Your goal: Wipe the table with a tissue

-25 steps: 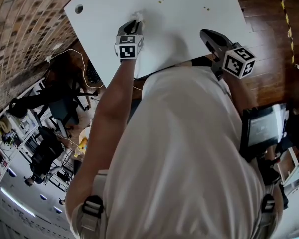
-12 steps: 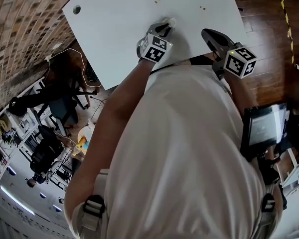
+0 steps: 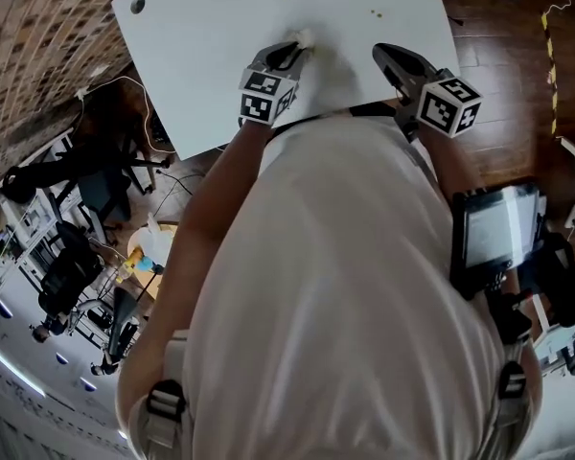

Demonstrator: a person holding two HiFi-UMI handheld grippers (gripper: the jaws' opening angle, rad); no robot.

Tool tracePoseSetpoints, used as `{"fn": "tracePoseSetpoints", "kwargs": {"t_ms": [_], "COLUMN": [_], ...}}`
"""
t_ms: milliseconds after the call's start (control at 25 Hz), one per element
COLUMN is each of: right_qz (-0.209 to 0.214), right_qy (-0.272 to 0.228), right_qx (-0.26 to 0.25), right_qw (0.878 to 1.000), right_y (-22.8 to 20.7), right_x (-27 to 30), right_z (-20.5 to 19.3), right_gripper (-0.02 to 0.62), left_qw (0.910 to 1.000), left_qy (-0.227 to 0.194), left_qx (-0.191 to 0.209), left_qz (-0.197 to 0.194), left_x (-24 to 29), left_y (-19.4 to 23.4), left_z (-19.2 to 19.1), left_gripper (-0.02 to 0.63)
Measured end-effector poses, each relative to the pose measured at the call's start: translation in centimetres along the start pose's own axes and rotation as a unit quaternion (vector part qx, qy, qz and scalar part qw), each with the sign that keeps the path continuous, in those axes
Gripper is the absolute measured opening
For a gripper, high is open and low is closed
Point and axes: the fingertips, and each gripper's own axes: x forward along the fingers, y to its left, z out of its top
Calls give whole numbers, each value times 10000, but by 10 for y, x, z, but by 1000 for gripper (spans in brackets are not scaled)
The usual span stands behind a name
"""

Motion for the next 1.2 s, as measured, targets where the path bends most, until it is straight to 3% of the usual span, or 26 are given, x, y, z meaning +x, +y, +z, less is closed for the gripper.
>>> {"fn": "tracePoseSetpoints", "kwargs": {"t_ms": [160,320,760,1000,1200], "right_qz": [167,397,905,971,875], "right_qy": [87,189,488,421,326], "right_qx": [-132,-161,-269,-202,-166], "right_qw": [9997,9989,9943,9942,9955], "right_y": [-3,2,-12,-12,-15], "right_x": [-3,9,11,16,14], "right_z": [2,13,21,27,28], "right_gripper": [8,8,8,8,8], "left_qw": [9979,9936,9775,9601,9565], "left_qy": [-153,-209,-365,-252,-672], "left_qx": [-367,-463,-1411,-1712,-2079], "left_qz": [519,1010,1526,2197,1934], "left_x": [-10,-30,-20,-38,-28], "left_y": [22,48,65,101,114], "left_z": [-5,17,1,-2,22], "left_gripper": [67,67,69,71,71]}}
